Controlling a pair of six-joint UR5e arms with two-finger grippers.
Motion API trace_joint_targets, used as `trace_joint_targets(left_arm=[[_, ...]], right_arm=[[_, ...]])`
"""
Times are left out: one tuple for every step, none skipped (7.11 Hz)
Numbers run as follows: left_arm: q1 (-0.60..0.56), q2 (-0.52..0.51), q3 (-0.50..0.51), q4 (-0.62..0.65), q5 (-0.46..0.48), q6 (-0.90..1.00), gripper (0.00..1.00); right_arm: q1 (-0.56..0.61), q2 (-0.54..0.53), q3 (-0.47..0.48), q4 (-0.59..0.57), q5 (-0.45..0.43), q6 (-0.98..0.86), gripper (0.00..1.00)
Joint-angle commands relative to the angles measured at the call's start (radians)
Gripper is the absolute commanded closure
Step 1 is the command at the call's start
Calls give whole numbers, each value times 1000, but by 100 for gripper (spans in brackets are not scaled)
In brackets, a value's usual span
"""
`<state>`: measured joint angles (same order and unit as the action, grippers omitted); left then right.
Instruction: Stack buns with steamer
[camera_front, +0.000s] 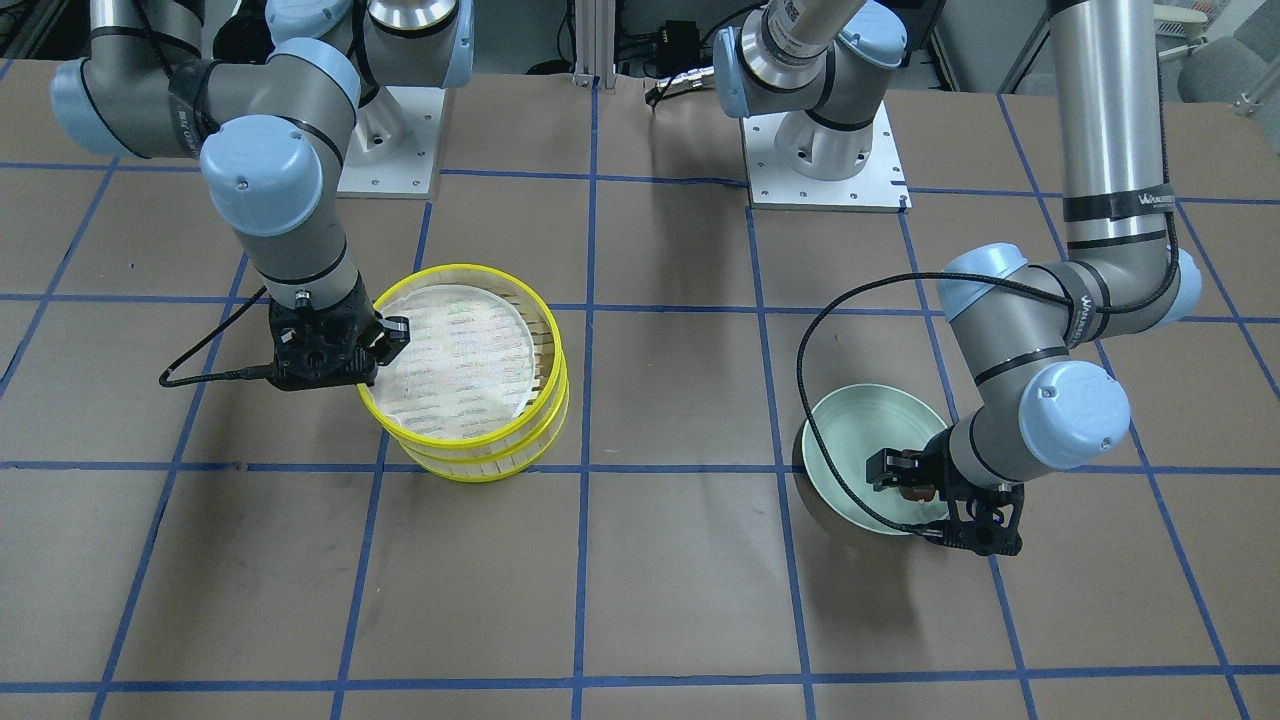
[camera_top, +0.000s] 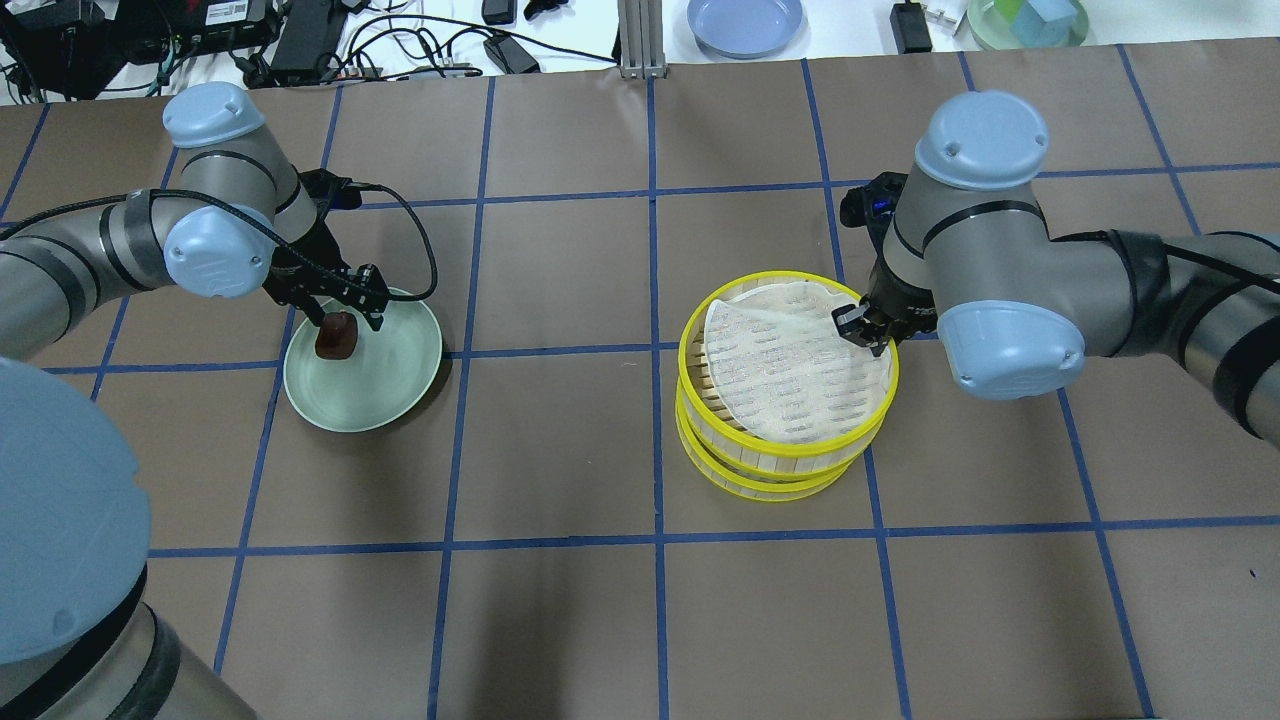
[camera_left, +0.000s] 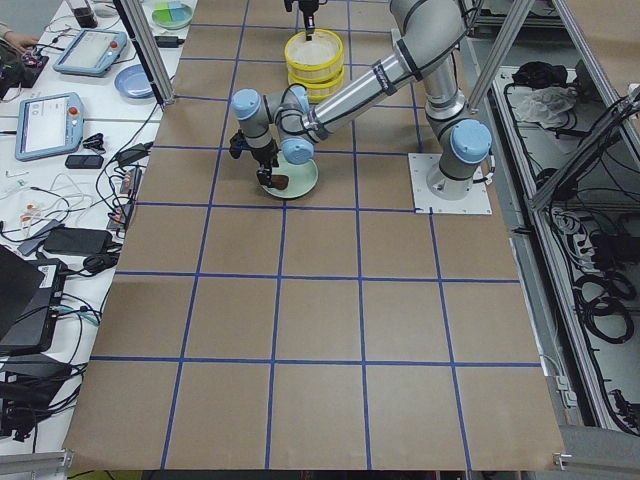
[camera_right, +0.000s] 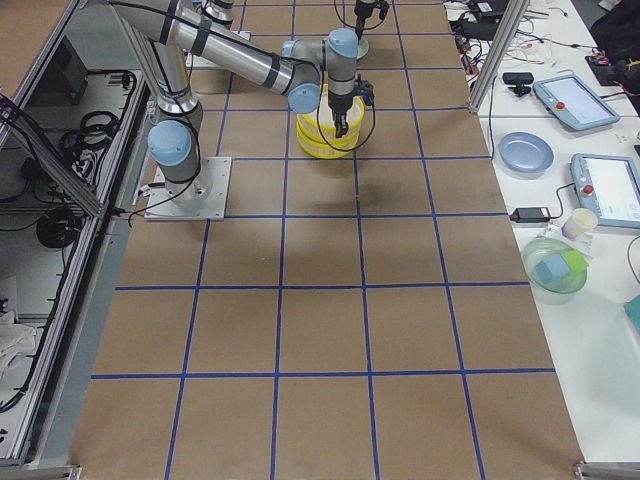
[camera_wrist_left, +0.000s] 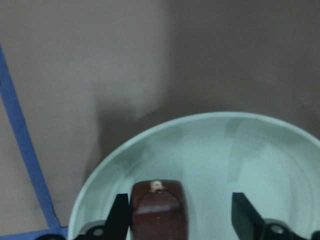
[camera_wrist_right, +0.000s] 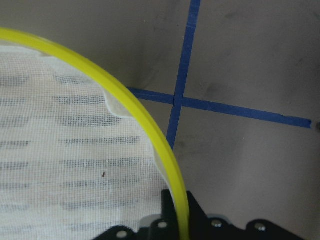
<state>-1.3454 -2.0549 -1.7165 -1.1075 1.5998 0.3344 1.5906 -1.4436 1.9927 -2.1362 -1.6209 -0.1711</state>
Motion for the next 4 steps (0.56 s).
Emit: trace_joint_targets(left_arm=[[2, -1, -2, -58, -11, -67, 100], [3, 10, 1, -60, -11, -69, 100], [2, 28, 15, -63, -11, -89, 100], [0, 53, 33, -69, -11, -151, 100]], right_arm=[[44, 17, -3, -1, -17, 7, 100], [45, 22, -3, -2, -30, 5, 100], [45, 25, -3, -2, -43, 4, 100], [45, 25, -3, -2, -43, 4, 100]])
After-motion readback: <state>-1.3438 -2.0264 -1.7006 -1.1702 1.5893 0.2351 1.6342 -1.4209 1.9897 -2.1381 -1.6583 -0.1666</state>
